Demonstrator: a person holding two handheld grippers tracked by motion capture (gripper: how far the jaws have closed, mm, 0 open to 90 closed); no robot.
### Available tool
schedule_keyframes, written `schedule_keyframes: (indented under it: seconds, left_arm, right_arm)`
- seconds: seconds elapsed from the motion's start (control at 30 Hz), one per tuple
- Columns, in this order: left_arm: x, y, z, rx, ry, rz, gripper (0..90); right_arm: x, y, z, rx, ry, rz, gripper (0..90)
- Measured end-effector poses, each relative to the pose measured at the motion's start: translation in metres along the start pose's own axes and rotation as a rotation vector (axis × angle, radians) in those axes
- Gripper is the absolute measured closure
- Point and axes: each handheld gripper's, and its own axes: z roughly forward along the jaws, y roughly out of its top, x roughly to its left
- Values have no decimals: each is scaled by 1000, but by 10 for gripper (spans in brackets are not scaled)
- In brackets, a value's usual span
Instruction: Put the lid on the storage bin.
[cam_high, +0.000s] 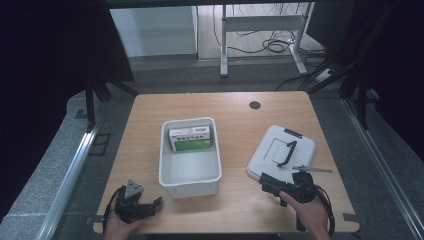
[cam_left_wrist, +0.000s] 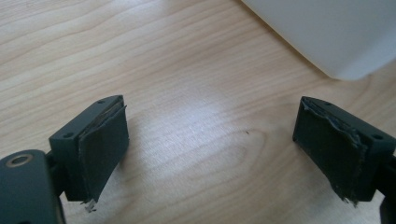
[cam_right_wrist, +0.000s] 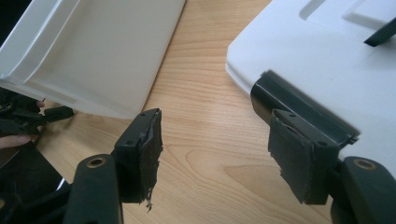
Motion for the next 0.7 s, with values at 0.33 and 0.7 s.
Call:
schedule_keyframes:
  seconds: [0.33, 0.7]
  left_arm:
    - [-2, -3, -1, -17, -26, 27, 102]
    - [-3, -4, -1, -24, -17, 17, 105]
  right_arm:
    - [4, -2, 2, 14, -1, -1, 351]
    - [7, -4, 3, 15, 8, -4, 348]
